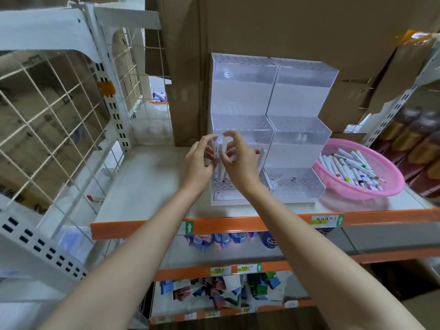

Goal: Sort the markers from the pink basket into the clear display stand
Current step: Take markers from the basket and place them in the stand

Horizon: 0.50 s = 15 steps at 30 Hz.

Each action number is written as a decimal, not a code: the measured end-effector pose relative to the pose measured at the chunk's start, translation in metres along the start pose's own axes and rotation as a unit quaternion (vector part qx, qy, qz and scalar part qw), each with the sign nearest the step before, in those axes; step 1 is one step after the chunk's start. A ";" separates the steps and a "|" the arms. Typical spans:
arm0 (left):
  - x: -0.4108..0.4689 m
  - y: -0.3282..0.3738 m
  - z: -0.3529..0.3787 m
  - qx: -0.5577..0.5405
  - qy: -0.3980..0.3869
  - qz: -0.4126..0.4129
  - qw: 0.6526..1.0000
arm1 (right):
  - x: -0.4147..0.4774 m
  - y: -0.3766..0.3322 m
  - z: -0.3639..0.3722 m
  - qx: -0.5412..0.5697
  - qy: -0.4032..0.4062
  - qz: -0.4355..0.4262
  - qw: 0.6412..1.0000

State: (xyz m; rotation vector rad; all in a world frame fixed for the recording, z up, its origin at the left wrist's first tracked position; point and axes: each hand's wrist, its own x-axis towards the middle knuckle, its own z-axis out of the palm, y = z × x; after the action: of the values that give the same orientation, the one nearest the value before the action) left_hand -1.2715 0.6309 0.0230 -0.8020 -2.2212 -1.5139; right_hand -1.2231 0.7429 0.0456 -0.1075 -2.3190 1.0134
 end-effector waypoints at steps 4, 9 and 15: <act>-0.002 -0.002 0.002 0.010 -0.002 0.005 1.000 | -0.004 0.005 0.003 -0.024 0.001 -0.005 1.000; -0.001 0.002 0.000 0.008 0.008 0.024 1.000 | -0.005 0.007 0.004 -0.035 0.013 -0.007 0.999; -0.002 0.001 -0.002 0.040 -0.040 0.055 0.997 | -0.006 0.009 0.003 -0.043 0.014 -0.014 0.999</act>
State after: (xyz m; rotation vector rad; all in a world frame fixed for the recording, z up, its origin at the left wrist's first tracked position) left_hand -1.2692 0.6284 0.0230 -0.9590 -2.2388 -1.3548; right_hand -1.2213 0.7456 0.0353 -0.1230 -2.3324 0.8935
